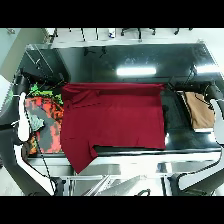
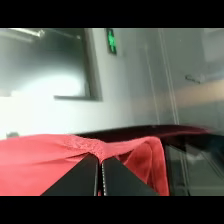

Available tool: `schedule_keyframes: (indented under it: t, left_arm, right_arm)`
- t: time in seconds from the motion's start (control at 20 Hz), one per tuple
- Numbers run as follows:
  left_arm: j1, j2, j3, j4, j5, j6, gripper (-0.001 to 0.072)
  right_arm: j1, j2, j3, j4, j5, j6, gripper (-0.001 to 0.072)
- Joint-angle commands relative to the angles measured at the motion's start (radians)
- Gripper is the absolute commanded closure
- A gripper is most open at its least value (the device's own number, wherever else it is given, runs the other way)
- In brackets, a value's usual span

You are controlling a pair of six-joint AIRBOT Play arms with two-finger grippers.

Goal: Fold the shirts.

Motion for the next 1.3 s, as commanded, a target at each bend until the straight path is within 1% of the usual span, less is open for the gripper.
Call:
schedule_keyframes:
  t: [0.0, 0.05, 0.1, 0.2, 0.3, 0.4, 0.65, 0.85, 0.9, 0.95, 1.0, 1.05, 1.1, 1.25]
  left_arm:
    - [0.001, -0.033, 0.076, 0.002, 0.134, -0.008, 0.0694]
    - [0.001, -0.032, 0.076, 0.013, 0.166, -0.008, 0.0694]
    - [-0.007, -0.033, 0.075, 0.058, 0.209, -0.010, 0.0694]
    - [-0.034, -0.033, 0.075, 0.201, 0.269, -0.039, 0.0694]
    - [-0.060, -0.033, 0.075, 0.289, 0.288, -0.046, 0.0694]
    - [-0.077, -0.035, 0.075, 0.323, 0.293, -0.046, 0.0694]
    - [-0.084, -0.045, 0.024, 0.338, 0.306, -0.046, 0.0694]
    - [-0.084, -0.044, 0.010, 0.325, 0.311, -0.046, 0.0694]
    - [-0.084, -0.045, 0.010, 0.299, 0.321, -0.046, 0.0694]
    - [-0.084, -0.045, 0.010, 0.272, 0.331, -0.046, 0.0692]
    - [-0.084, -0.044, 0.013, 0.243, 0.346, -0.046, 0.0562]
    - [-0.084, -0.045, 0.027, 0.225, 0.385, -0.047, 0.0113]
    - [-0.084, -0.044, 0.054, 0.229, 0.421, -0.085, 0.0007]
    - [-0.057, -0.018, 0.140, 0.226, 0.592, -0.157, 0.0008]
  right_arm:
    - [0.003, -0.006, 0.012, -0.117, -0.130, 0.000, 0.0692]
    - [0.010, -0.006, 0.008, -0.157, -0.155, 0.005, 0.0692]
    - [0.020, -0.006, -0.002, -0.187, -0.164, 0.019, 0.0692]
    - [0.042, -0.007, -0.032, -0.213, -0.158, 0.030, 0.0692]
    - [0.064, -0.008, -0.055, -0.235, -0.131, 0.030, 0.0692]
    - [0.076, -0.008, -0.067, -0.246, -0.106, 0.031, 0.0692]
    - [0.076, -0.008, -0.069, -0.253, -0.101, 0.034, 0.0691]
    - [0.076, -0.008, -0.069, -0.249, -0.102, 0.046, 0.0690]
    - [0.076, -0.008, -0.069, -0.249, -0.105, 0.045, 0.0689]
    - [0.076, -0.008, -0.068, -0.248, -0.110, 0.046, 0.0630]
    - [0.076, -0.004, -0.068, -0.240, -0.120, 0.045, 0.0398]
    - [0.073, 0.004, -0.063, -0.234, -0.149, 0.046, 0.0276]
    - [0.066, 0.017, -0.054, -0.233, -0.192, 0.045, 0.0277]
    - [0.005, 0.101, -0.034, -0.234, -0.347, 0.043, 0.0277]
